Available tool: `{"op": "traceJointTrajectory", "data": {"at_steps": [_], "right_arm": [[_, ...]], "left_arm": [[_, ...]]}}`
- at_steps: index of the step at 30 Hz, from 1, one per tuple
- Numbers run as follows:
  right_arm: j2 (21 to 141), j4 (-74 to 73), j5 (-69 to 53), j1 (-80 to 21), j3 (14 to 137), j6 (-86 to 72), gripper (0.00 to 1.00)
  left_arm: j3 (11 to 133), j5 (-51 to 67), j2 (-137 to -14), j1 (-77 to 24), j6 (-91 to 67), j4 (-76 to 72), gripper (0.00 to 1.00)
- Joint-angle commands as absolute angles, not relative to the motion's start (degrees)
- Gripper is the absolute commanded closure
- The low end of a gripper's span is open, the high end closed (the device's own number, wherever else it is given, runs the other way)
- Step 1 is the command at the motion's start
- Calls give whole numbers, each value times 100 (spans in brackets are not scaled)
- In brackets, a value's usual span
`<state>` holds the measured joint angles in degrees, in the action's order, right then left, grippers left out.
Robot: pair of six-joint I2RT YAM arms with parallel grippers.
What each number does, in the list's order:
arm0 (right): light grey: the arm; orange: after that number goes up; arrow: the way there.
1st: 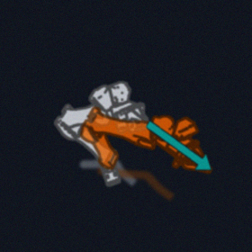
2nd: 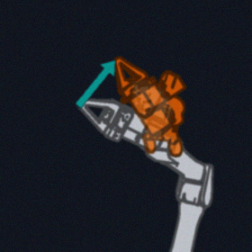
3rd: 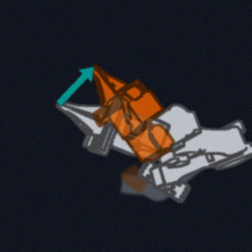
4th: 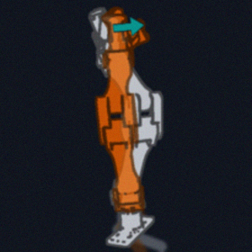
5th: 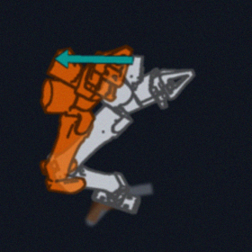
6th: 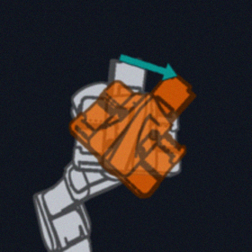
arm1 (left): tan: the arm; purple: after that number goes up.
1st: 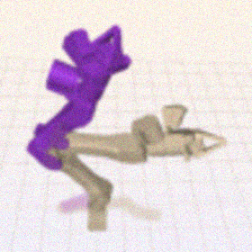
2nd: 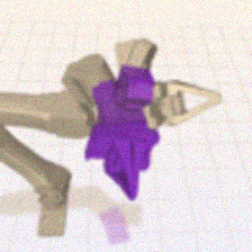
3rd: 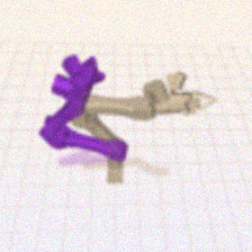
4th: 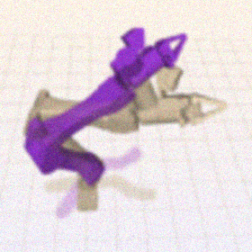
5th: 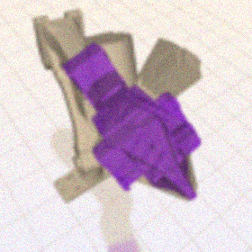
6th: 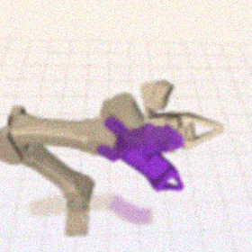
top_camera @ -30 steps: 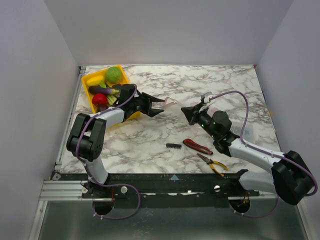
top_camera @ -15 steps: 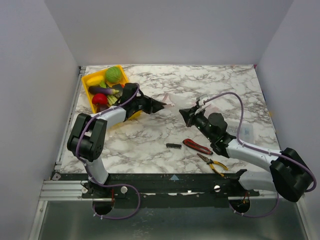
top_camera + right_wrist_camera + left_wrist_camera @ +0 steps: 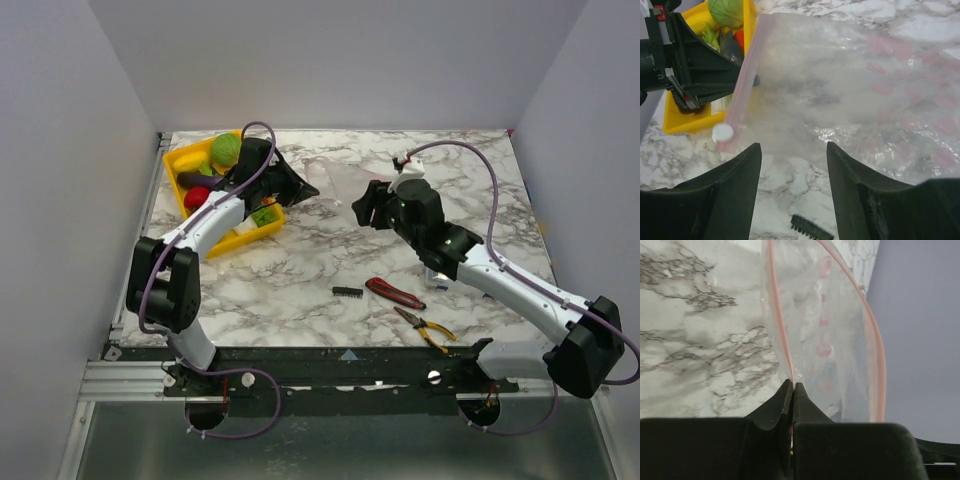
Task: Place the food in the zip-top bag and seal the zipper
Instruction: Open the zipper of the food storage bag at the center of the board.
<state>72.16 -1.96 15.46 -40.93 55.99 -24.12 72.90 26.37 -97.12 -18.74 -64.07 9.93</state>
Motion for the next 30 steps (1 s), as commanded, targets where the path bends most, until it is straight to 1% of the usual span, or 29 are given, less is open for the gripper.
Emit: {"op": "traceJointTrajectory", "data": {"at_steps": [1, 3, 5, 7, 8, 9, 12, 19, 24, 27, 30], "right_arm": [[7356, -1916, 1118, -4131, 6146, -3579, 41], [7329, -2123, 1247, -4148, 6310, -3777, 39], [7266, -2297, 1655, -4153, 6440, -4001, 32], [7244, -2332, 1884, -4148, 6550, -4029, 23], [7287, -2386, 1965, -4148, 6644, -3987, 20], [7380, -2466, 2066, -4148, 6791, -3924, 19], [7658, -2618, 2157, -4135, 7184, -3680, 12], [8234, -2997, 1994, -4047, 8123, -3403, 12], [8478, -3023, 1966, -4043, 8575, -3311, 12], [8920, -3206, 1858, -4043, 9170, -3322, 12], [9340, -3320, 1731, -4088, 9565, -3602, 14]], "left_arm": [[7363, 1898, -9207, -1917, -5070, 1540, 100], [7514, 1623, -9081, -1981, -4701, 1805, 100], [7628, 980, -8924, -2128, -4180, 1965, 100], [7754, 272, -8837, -2369, -3512, 1984, 100], [7802, -99, -8822, -2504, -3167, 1978, 100], [7816, -330, -8808, -2594, -2998, 1972, 100], [7573, -506, -8679, -2761, -2727, 1653, 100], [7320, -572, -8311, -2939, -2761, 1774, 100], [6769, -762, -7838, -3017, -2812, 1334, 100], [6782, -932, -7757, -3170, -2827, 1423, 100], [6828, -799, -7741, -3297, -2903, 1424, 100]]}}
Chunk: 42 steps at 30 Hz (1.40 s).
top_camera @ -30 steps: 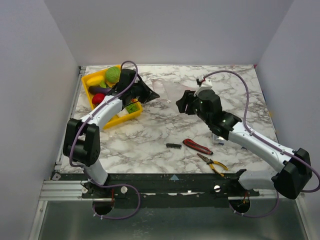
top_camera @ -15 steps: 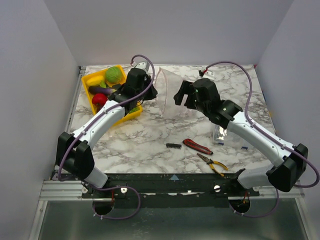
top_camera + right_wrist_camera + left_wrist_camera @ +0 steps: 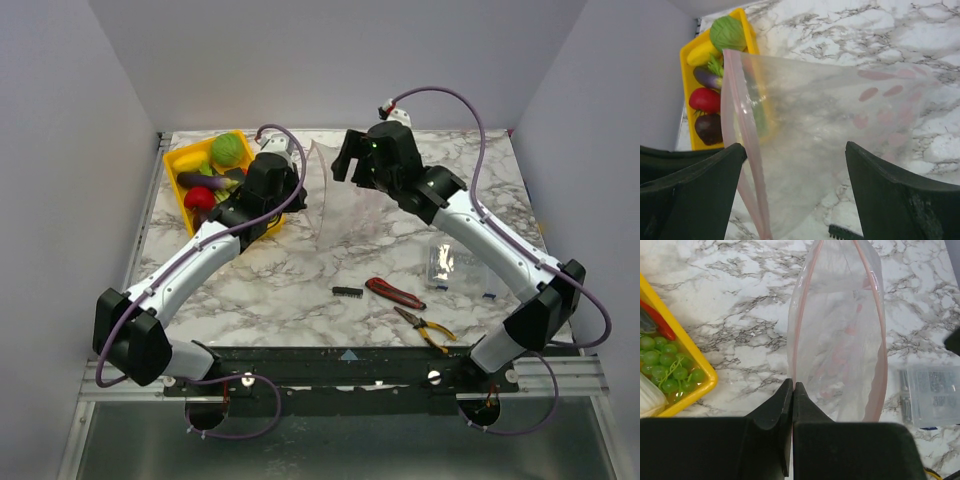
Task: Place the food in the zip-top bag and seal the zipper
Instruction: Open the zipper of the food storage bag at the center of the board.
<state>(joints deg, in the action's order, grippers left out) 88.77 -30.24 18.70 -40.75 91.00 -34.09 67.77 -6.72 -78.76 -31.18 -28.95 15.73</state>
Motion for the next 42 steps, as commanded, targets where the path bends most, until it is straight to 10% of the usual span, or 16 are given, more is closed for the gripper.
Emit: {"op": "traceJointTrajectory", "data": {"at_steps": [1, 18, 27, 36, 42], "right_arm": [[9379, -3207, 1768, -4156, 9478, -3710, 14], [9468, -3299, 4342, -5309, 8952, -4210, 32], [9819, -3831, 5851, -5537, 9355, -3733, 97], [9278, -2585, 6037, -5527, 8301, -2714, 100], [9420, -2184, 5713, -5484, 8059, -2531, 100]], "left_arm": [[6836, -690, -7751, -3302, -2946, 1425, 100], [7004, -41, -7957, -3303, -3506, 1679, 100], [7058, -323, -8016, -3224, -3591, 1908, 100], [6994, 972, -8095, -2618, -3641, 1815, 100], [6654, 2002, -8011, -2593, -3632, 1096, 50]]}}
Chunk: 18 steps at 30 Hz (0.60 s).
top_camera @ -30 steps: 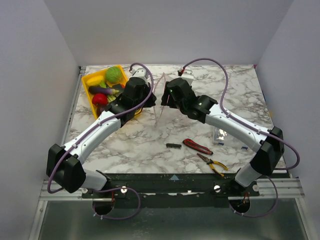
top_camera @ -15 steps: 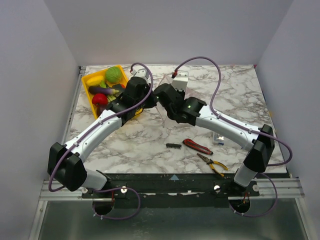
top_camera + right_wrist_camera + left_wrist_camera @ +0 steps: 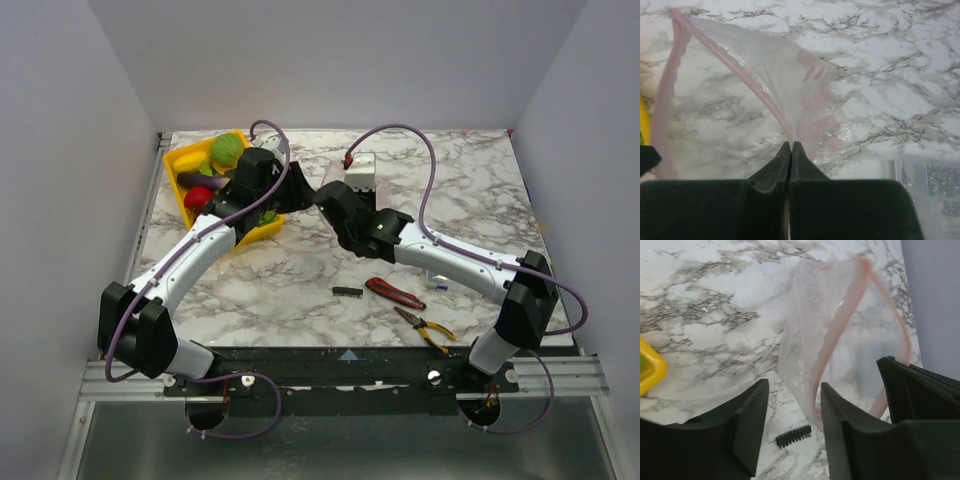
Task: Place the food in the zip-top bag and seal the zipper
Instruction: Open the zipper of the food storage bag at the center of the board, then pick up the fake fruit from the bin.
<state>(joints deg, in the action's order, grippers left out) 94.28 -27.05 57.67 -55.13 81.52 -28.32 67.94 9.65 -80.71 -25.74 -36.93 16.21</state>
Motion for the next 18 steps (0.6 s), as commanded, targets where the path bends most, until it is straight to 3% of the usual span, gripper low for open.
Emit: {"op": "traceJointTrajectory", "data": {"at_steps": [1, 5, 10, 12, 15, 18], "right_arm": [[9453, -2188, 5737, -5483, 8060, -2521, 100], [9491, -2232, 5544, -5326, 8059, -2474, 100], [9440, -2197, 5399, -5248, 7971, -2457, 100], [9396, -2120, 5325, -5225, 7894, -2464, 100], [9323, -1932, 5155, -5189, 7732, -2459, 100], [9289, -1859, 5041, -5161, 7664, -2405, 100]], "left_arm": [[6683, 1959, -7969, -2593, -3505, 1133, 45], [6649, 1837, -7610, -2408, -3330, 1354, 28], [6276, 1355, -7066, -1576, -3415, 1642, 21], [6307, 532, -6994, -1227, -3504, 1921, 21], [6673, -1608, -7261, -1139, -2997, 2245, 21], [7364, -2691, -7988, -1087, -2538, 3001, 18]]}}
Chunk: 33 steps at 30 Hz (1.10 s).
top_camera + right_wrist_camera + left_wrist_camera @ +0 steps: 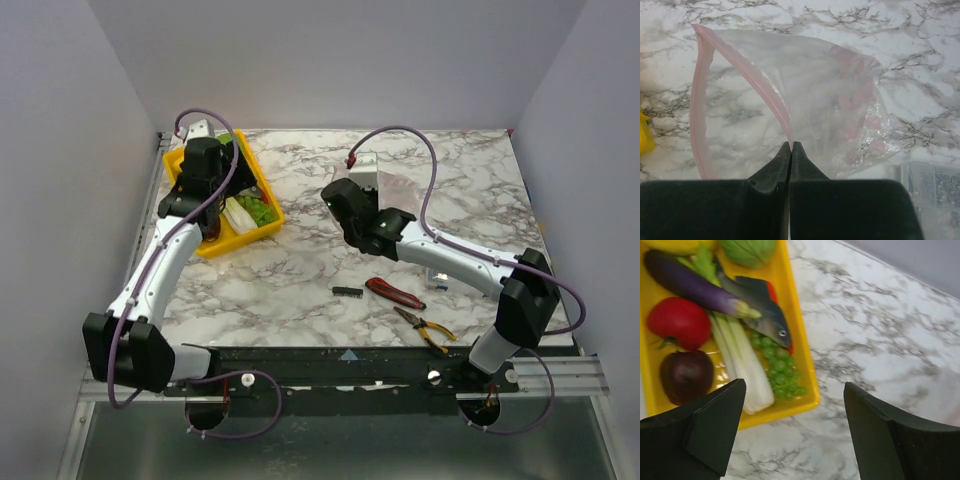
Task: Place the food in the zip-top bag and seal the zipper
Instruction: Pick up the fake fruit from the bin.
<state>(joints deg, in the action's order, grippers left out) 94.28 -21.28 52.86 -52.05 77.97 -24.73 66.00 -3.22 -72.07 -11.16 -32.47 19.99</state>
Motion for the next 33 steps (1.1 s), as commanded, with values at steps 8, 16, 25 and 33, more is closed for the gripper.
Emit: {"op": "traceJointTrajectory", "data": {"at_steps": [8, 16, 25, 33], "right_arm": [[9076, -1828, 4991, -5151, 7563, -2391, 100], [9051, -1758, 4826, -5092, 7576, -2387, 100], [9142, -1802, 4720, -5081, 7567, -2452, 100], [9188, -1811, 4607, -5081, 7637, -2477, 100]], "left_arm": [[7363, -2701, -8972, -744, -2233, 2917, 14], [7492, -2772, -9651, -449, -2349, 3138, 15], [7179, -2824, -9782, -381, -2522, 3041, 14], [7383, -2656, -10138, -302, -2480, 3153, 14]]}}
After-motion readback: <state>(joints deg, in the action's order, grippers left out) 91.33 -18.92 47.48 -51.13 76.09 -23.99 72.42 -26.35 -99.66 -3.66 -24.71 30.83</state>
